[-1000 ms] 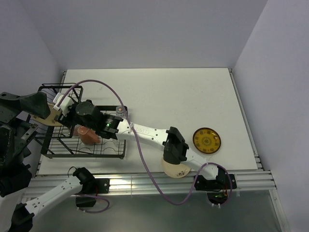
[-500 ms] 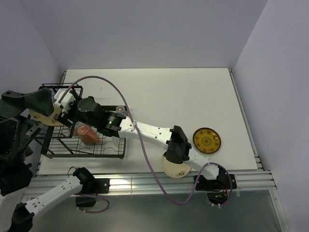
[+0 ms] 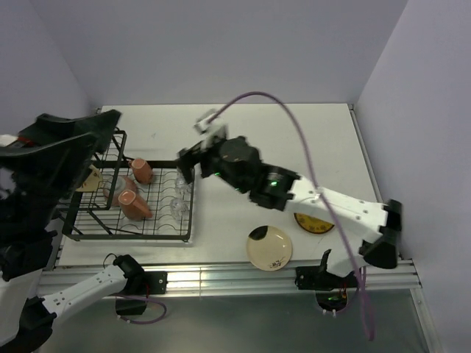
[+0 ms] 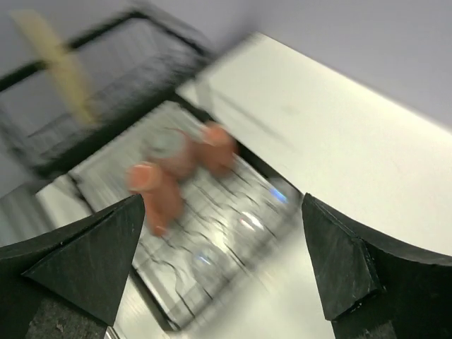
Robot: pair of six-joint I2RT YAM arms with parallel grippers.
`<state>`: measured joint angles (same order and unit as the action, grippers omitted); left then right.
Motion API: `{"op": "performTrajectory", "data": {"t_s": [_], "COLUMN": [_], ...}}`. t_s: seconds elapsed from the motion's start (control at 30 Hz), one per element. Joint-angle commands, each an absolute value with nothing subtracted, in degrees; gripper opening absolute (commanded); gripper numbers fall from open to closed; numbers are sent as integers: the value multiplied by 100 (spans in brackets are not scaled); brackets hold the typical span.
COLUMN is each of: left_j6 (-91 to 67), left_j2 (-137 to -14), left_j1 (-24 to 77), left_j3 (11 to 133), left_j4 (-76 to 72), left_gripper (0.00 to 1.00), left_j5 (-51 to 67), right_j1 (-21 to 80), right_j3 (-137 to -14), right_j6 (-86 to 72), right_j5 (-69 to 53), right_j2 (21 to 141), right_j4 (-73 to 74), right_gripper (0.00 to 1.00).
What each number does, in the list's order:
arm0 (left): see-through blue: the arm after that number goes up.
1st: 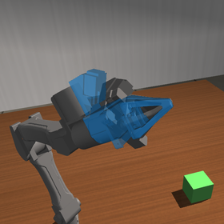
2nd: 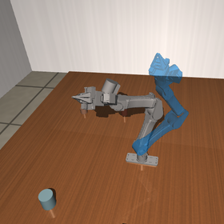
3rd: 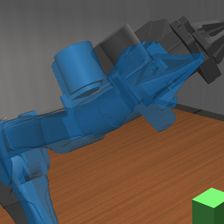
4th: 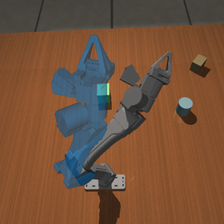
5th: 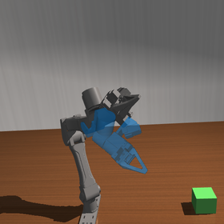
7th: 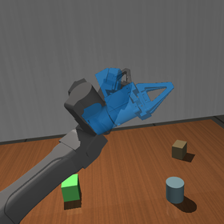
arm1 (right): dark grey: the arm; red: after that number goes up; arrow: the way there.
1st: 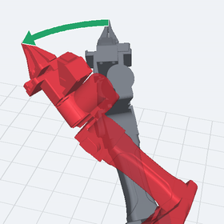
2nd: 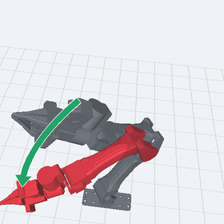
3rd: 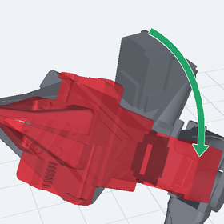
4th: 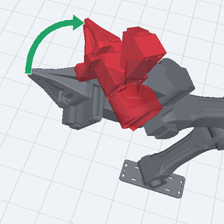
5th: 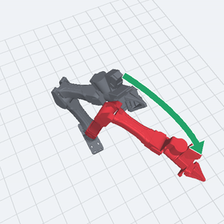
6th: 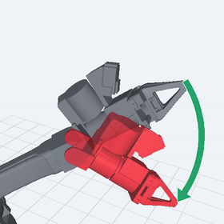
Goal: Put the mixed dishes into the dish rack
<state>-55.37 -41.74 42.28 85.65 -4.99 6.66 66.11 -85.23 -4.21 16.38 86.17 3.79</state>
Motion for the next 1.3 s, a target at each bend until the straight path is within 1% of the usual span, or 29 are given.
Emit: {"op": "performTrajectory", "data": {"t_s": [0.0, 0.03, 0.07, 0.1, 0.13, 0.17, 0.2, 0.27, 0.3, 0.37, 0.4, 0.47, 0.57, 0.7, 0.73, 0.83, 0.97, 1.13, 1.27], "left_j6": [-5344, -5274, -5221, -5142, -5063, -5010, -4905, -4817, -4756, -4702, -4650, -4667, -4676, -4649, -4658, -4492, -4333, -4227, -4245], "left_j2": [-4736, -4946, -5070, -5228, -5543, -5702, -5878, -6327, -6441, -6723, -6819, -7214, -7847, -8349, -8532, -8971, -9403, -9869, -10221], "left_j1": [4201, 4201, 4201, 4201, 4210, 4210, 4219, 4297, 4472, 4745, 5059, 5273, 5554, 5827, 5827, 5888, 6003, 6021, 6029], "left_j3": [8491, 8421, 8307, 8280, 8227, 8166, 8095, 7746, 7595, 7164, 7076, 6857, 6645, 6443, 6399, 6451, 6530, 6609, 6636], "left_j4": [884, 1018, 1159, 1630, 1887, 2098, 2483, 2724, 2820, 2927, 2970, 3145, 3225, 2857, 2796, 2777, 2742, 2769, 2716], "left_gripper": [92, 91, 88, 86, 84, 79, 76, 73, 73, 75, 75, 75, 74, 73, 73, 73, 73, 73, 71], "left_j5": [712, 799, 878, 914, 1001, 1089, 1168, 1309, 1249, 916, 775, 677, 993, 1466, 1772, 1986, 1951, 1547, 1372], "right_j1": [5525, 5285, 5004, 4566, 4405, 4308, 4185, 4096, 4026, 3701, 3561, 3130, 2752, 2575, 2558, 2505, 2470, 2435, 2426], "right_j3": [-7640, -7203, -6972, -6552, -6330, -6076, -5838, -5126, -4907, -4344, -4159, -4174, -4490, -4851, -4886, -5071, -5194, -5212, -5194], "right_j6": [-2455, -2678, -2846, -3143, -3312, -3461, -3759, -4208, -4645, -4938, -5044, -4993, -4869, -4738, -4720, -4615, -4492, -4430, -4368], "right_j5": [2338, 2025, 1769, 1514, 1207, 1082, 985, 941, 897, 670, 572, 431, 474, 606, 615, 668, 747, 730, 756], "right_j2": [7362, 7148, 6928, 6552, 6365, 6137, 5665, 5109, 4489, 3905, 3467, 3244, 3304, 3375, 3358, 3296, 3278, 3270, 3165], "right_j4": [1806, 2576, 2906, 3231, 3713, 3874, 4006, 4271, 4306, 4315, 4315, 4438, 4938, 5115, 5080, 5080, 5089, 5089, 5133], "right_gripper": [100, 100, 100, 100, 100, 100, 100, 100, 100, 100, 100, 100, 100, 100, 100, 100, 100, 100, 100]}}
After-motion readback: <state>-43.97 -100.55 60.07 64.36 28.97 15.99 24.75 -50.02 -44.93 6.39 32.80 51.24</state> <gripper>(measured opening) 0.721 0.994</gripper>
